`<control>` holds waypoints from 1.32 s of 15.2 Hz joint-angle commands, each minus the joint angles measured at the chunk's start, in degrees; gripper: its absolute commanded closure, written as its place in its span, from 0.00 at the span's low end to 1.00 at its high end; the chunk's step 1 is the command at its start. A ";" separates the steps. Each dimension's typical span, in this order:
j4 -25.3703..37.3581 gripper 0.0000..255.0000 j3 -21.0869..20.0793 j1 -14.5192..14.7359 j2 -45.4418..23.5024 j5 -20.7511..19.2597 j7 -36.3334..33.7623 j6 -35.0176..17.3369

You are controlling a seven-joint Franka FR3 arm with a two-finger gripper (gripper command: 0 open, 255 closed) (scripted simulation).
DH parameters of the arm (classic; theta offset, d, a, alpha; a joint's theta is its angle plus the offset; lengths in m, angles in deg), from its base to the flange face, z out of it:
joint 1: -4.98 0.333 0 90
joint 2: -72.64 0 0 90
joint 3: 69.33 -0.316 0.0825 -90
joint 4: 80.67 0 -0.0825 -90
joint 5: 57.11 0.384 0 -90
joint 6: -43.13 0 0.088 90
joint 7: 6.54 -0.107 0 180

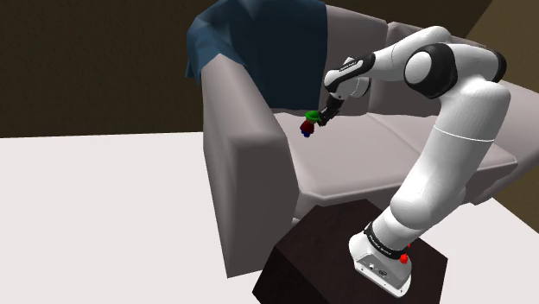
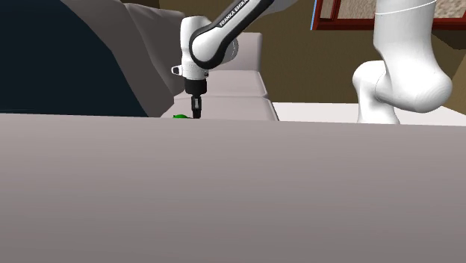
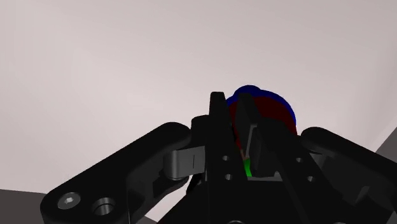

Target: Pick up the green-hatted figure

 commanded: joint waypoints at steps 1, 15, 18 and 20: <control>0.00 1.00 -0.02 0.01 -0.01 0.01 0.00 -0.01; 2.24 1.00 0.83 0.67 4.02 -2.48 -1.80 5.90; 3.25 1.00 1.01 0.81 5.16 -3.17 -2.31 7.93; 3.98 1.00 1.11 0.89 5.86 -3.59 -2.62 9.30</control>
